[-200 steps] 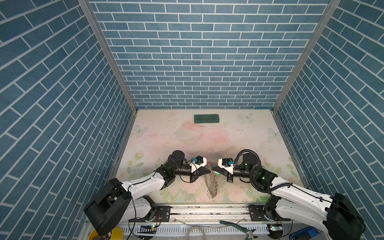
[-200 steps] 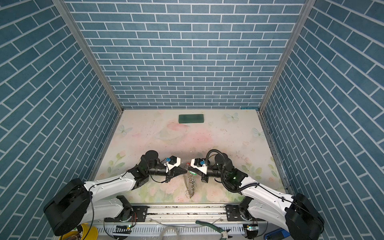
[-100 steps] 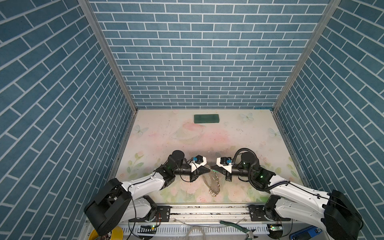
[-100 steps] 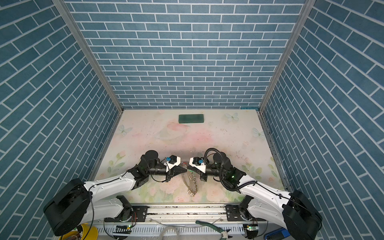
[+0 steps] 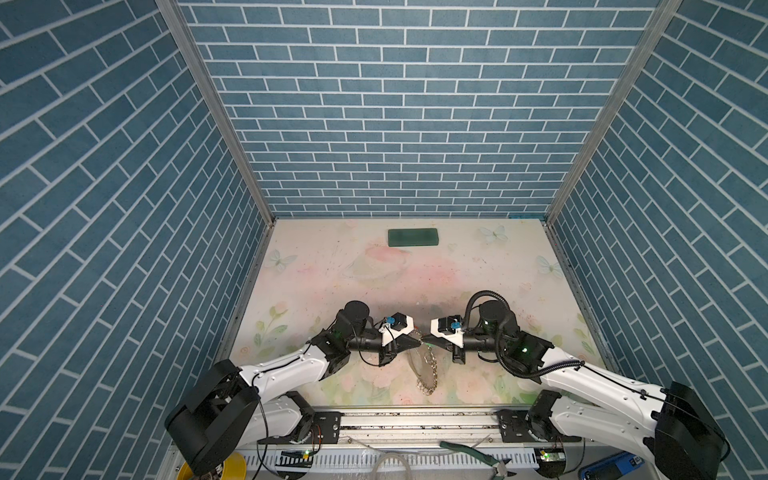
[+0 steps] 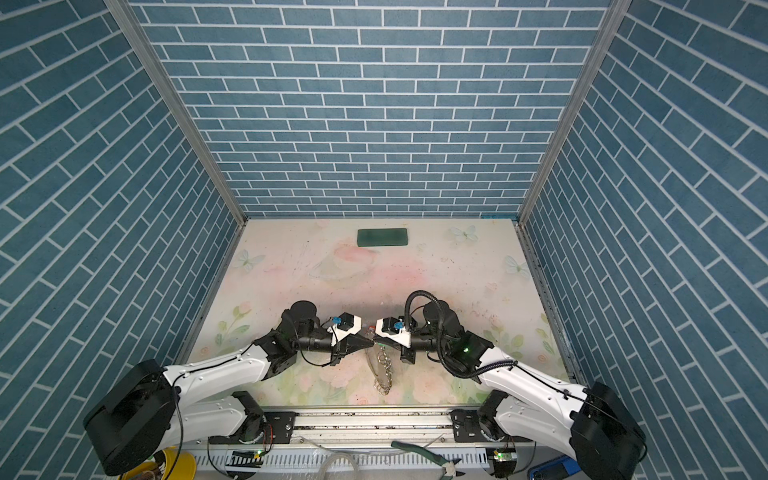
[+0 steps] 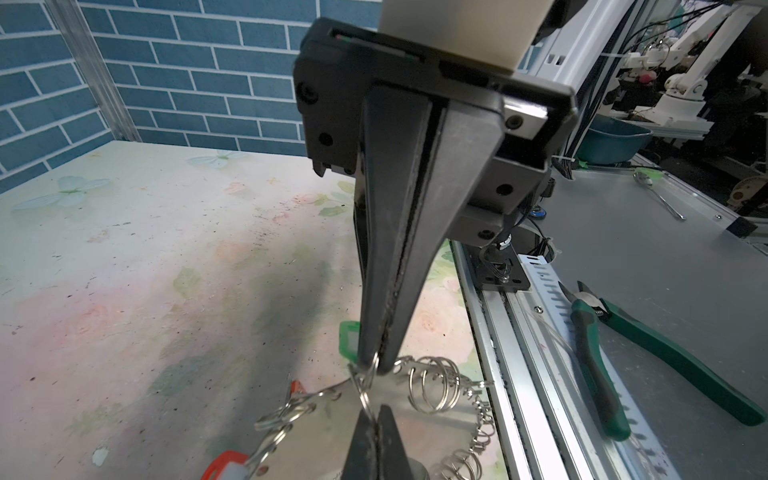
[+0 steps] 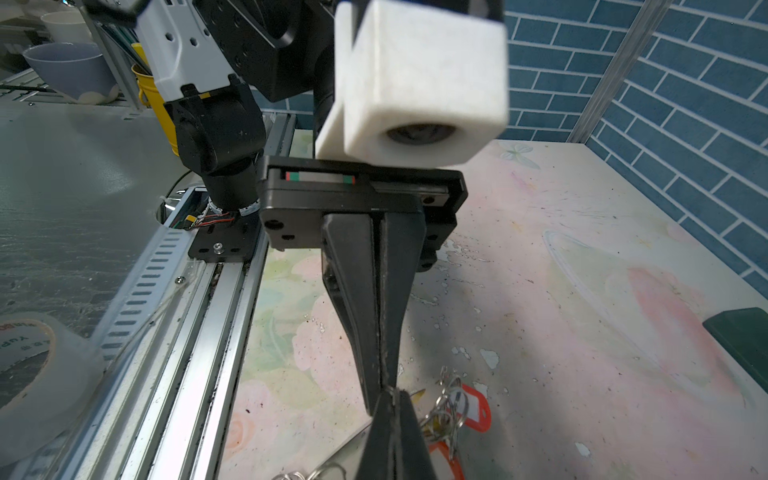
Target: Put the keys on the keyring
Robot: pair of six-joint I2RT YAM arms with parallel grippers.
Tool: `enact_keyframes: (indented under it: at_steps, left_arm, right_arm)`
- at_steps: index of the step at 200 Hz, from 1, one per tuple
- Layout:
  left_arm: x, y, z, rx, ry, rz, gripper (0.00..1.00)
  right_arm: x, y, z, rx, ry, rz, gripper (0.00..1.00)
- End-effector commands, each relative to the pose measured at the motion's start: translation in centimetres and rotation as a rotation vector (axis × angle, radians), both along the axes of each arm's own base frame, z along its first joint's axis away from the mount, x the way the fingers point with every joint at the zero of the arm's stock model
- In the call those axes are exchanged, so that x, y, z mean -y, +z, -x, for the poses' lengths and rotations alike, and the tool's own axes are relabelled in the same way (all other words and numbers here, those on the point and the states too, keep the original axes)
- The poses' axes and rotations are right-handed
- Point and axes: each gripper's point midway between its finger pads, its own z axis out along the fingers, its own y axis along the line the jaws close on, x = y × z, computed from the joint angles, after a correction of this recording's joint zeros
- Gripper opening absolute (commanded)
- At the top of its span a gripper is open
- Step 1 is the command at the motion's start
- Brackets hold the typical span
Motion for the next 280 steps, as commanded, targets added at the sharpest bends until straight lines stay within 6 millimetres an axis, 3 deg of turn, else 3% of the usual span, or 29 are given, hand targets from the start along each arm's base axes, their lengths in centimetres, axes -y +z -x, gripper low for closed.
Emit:
enact_keyframes:
  at_steps: [1, 57, 122, 163, 194, 221, 243, 264, 280]
  left_arm:
    - [1.0, 1.0, 2.5, 0.017, -0.141, 0.022, 0.00]
    - [1.1, 1.2, 3.0, 0.013, -0.162, 0.027, 0.00]
    - [0.6, 0.0, 0.9, 0.069, -0.038, -0.045, 0.00]
    - [-0.2, -0.1, -0.1, 0.146, 0.038, -0.078, 0.00]
    - [-0.4, -0.4, -0.2, 0.154, 0.041, -0.100, 0.00]
    - [-0.4, -0.5, -0.1, 0.149, 0.033, -0.109, 0.00]
    - [-0.5, -0.5, -0.3, 0.158, 0.046, -0.115, 0.00]
    - [-0.6, -0.6, -0.8, 0.173, 0.078, -0.122, 0.00]
    - [-0.8, -0.6, -1.4, 0.188, 0.110, -0.128, 0.00]
  right_arm:
    - [-0.6, -0.3, 1.7, 0.004, 0.108, 0.029, 0.00]
    - [-0.7, -0.7, 1.6, -0.016, 0.120, 0.074, 0.00]
    - [1.2, 0.3, 0.9, -0.009, -0.017, 0.042, 0.00]
    - [3.0, 0.8, -2.8, 0.104, -0.260, 0.044, 0.00]
    - [2.3, 0.1, -0.5, 0.079, -0.119, 0.060, 0.00]
    - [2.3, 0.7, 0.6, 0.083, -0.056, 0.035, 0.00]
    - [2.6, 0.7, 0.0, 0.110, -0.094, 0.049, 0.00]
    - [3.3, 0.8, -2.2, 0.171, -0.220, 0.060, 0.00]
    - [3.7, 1.6, -2.7, 0.215, -0.257, 0.037, 0.00]
